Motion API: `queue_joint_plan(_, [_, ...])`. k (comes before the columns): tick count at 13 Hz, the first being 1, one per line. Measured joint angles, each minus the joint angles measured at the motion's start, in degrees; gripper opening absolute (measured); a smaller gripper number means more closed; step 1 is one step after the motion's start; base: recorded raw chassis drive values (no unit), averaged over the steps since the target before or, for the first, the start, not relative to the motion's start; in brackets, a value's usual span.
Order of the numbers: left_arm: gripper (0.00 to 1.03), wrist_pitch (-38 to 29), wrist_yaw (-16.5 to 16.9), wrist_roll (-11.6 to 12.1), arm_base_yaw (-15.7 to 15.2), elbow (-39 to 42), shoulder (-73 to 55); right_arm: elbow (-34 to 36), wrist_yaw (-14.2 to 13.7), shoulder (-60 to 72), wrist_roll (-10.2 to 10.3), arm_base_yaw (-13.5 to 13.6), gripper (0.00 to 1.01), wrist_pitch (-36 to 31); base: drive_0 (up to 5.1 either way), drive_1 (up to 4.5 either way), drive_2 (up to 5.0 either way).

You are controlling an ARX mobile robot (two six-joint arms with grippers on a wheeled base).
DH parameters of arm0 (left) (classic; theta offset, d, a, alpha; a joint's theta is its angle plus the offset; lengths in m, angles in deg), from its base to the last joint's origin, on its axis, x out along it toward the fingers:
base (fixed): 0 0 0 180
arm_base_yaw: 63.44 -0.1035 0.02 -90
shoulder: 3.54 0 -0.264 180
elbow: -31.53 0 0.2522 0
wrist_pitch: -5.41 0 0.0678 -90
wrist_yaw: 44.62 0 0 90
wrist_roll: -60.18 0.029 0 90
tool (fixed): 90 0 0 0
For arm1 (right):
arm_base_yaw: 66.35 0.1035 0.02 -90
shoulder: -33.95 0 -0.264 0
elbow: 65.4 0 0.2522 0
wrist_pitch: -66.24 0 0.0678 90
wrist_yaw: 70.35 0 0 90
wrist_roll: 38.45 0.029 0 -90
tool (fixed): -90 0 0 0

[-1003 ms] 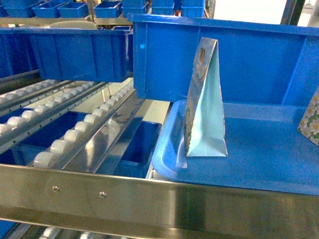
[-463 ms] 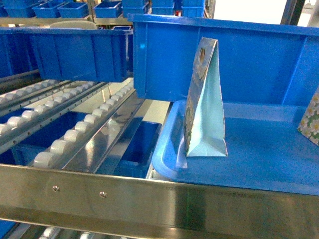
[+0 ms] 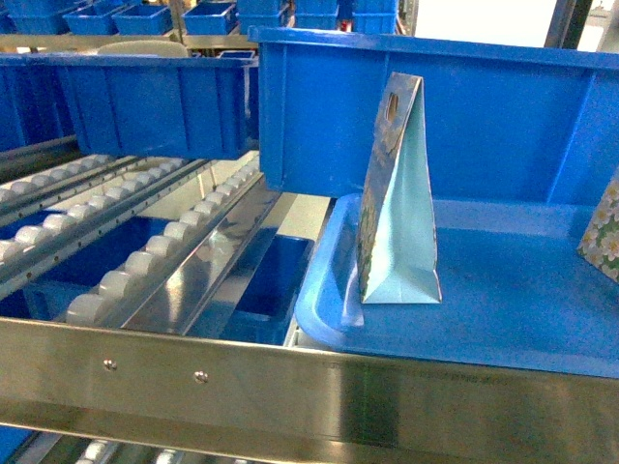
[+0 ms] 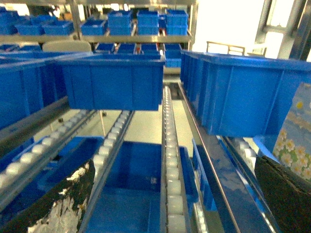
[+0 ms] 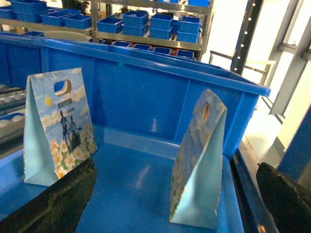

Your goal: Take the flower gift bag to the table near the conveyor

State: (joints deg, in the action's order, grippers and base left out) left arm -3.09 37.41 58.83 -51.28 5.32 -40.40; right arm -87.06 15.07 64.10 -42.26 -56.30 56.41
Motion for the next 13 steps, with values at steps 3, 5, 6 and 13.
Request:
queue_joint_plan(3, [0.98,2.0,0.7,-6.3,7.3,-5.9,-14.0,-2.8,-0.9,15.9,-3.5,-0.1,0.98,-12.8,0.0,0.00,0.0])
queue_joint_plan(5, [0.98,1.5,0.4,-9.4,13.6,-12.8,-21.3,-5.8,0.2,22.1,-5.2,-2.7,0.98,-15.5,0.0,0.00,0.0])
queue_joint_plan(6, [0.98,3.0,0.5,-10.2,15.5,-16.2,-24.2,-7.7,1.4,23.5,-6.2,-3.4,0.98,-16.4,0.0,0.00,0.0])
queue_joint_plan(13, [0.98,1.8,-2.1,-10.4,21.1,-23.8,-34.8,-17.8,-1.1,38.3,-14.9,-5.0,0.98,-11.2,0.0,0.00,0.0])
